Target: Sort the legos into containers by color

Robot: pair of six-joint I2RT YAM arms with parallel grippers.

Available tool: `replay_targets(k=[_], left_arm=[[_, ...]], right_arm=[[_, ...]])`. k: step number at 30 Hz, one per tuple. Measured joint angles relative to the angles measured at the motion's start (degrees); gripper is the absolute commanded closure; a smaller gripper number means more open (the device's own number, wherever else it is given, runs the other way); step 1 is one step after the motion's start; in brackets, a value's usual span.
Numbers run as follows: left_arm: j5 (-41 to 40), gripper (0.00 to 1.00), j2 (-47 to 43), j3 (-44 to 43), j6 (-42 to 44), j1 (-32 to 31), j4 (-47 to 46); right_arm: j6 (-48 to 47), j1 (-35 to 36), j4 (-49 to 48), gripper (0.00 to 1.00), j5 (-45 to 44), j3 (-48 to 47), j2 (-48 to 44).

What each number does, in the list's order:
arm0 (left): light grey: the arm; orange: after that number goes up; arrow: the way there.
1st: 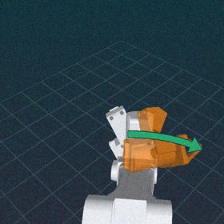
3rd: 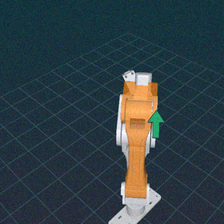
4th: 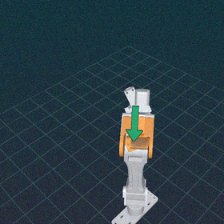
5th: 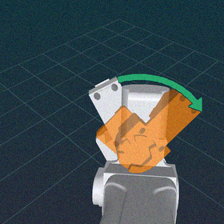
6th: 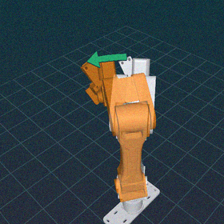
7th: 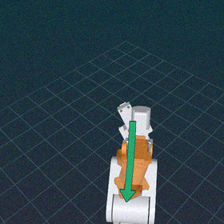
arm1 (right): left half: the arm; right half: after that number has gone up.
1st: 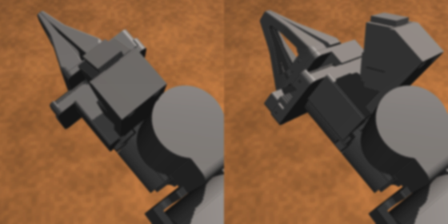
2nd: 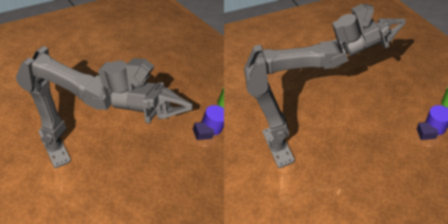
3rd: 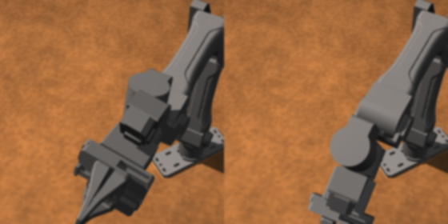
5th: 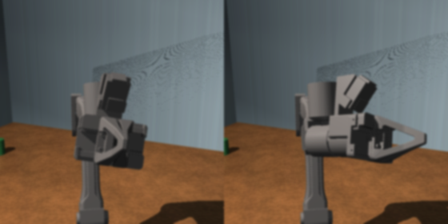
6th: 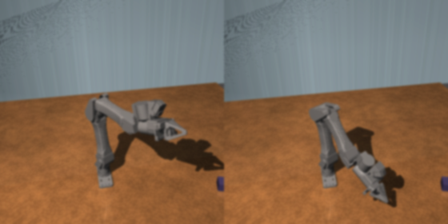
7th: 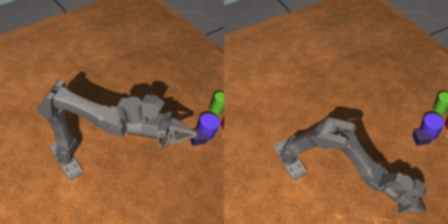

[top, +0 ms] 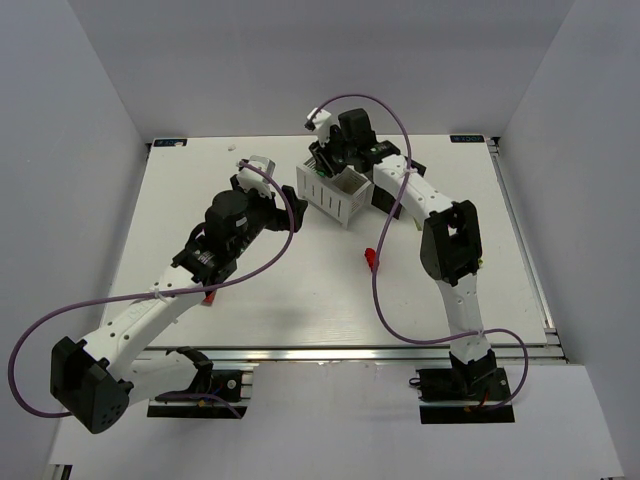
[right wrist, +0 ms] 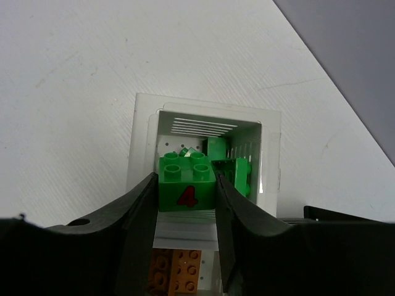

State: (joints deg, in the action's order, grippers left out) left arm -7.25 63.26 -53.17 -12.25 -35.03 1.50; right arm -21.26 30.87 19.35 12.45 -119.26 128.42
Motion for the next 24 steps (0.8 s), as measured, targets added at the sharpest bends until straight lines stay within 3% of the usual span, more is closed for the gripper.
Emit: replay_targets(k=[7,15,20,24], left_arm=[[-0.28,0.02,0.0,0.0,0.22,0.0,0.0],[-0.28,0.02,0.0,0.0,0.22,0.0,0.0],[-0.31,0.02,0.0,0.0,0.22,0.0,0.04],[-0.48,0.03,0.0,0.0,0.17,0.0,0.55]], right_arm=[[-0.28,-0.09,-0.26,0.46,-1.01,1.88,0.0],[-0.17,-0.24,-1.57,0.43,-2.05,6.1,-2.58],[1.29,-0.44,-0.83,0.52,-0.74,14.56,-11.89],[3.91,-0.42,-1.44,0.67,7.23,31.87,-30.88]])
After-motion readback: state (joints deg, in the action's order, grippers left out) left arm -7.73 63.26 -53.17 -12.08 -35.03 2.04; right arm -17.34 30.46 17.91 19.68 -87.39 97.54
